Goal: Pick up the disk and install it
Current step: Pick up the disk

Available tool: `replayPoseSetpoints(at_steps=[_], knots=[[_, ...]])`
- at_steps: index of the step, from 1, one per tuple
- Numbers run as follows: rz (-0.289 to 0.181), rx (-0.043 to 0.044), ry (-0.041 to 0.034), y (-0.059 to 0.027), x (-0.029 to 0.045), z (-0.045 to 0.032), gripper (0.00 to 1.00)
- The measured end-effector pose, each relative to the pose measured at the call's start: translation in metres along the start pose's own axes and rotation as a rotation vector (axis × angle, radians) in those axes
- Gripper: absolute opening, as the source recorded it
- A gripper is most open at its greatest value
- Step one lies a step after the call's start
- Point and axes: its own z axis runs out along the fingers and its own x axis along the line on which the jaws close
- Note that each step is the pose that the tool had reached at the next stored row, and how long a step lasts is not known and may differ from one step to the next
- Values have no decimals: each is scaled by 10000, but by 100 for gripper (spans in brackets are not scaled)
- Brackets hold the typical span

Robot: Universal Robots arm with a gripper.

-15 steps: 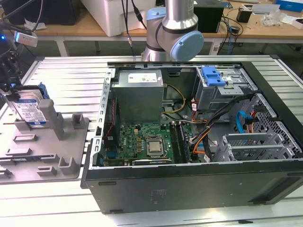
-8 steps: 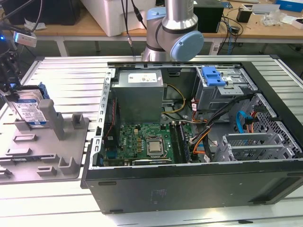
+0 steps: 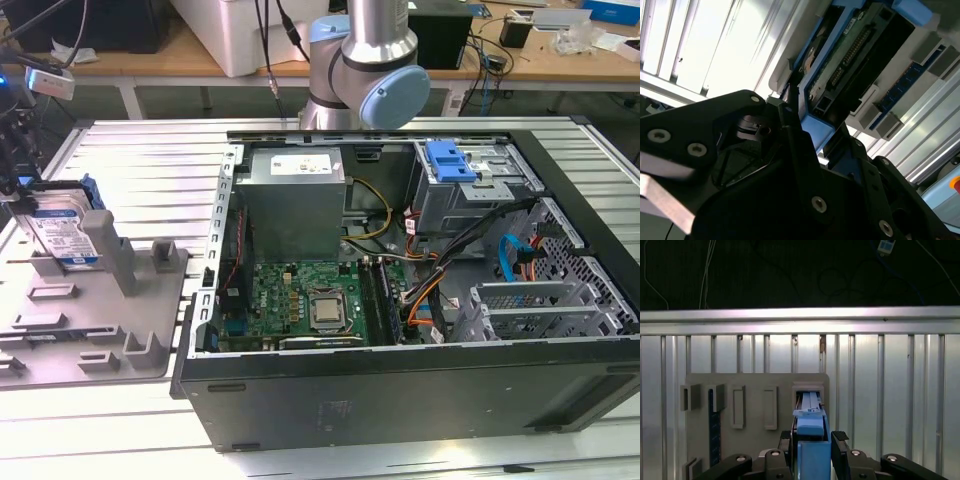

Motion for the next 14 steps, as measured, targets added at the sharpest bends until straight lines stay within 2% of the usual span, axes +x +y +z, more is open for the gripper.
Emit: replayPoseSetpoints(at_steps=[14], knots=[[0,-1,1,2,-2,20,45]])
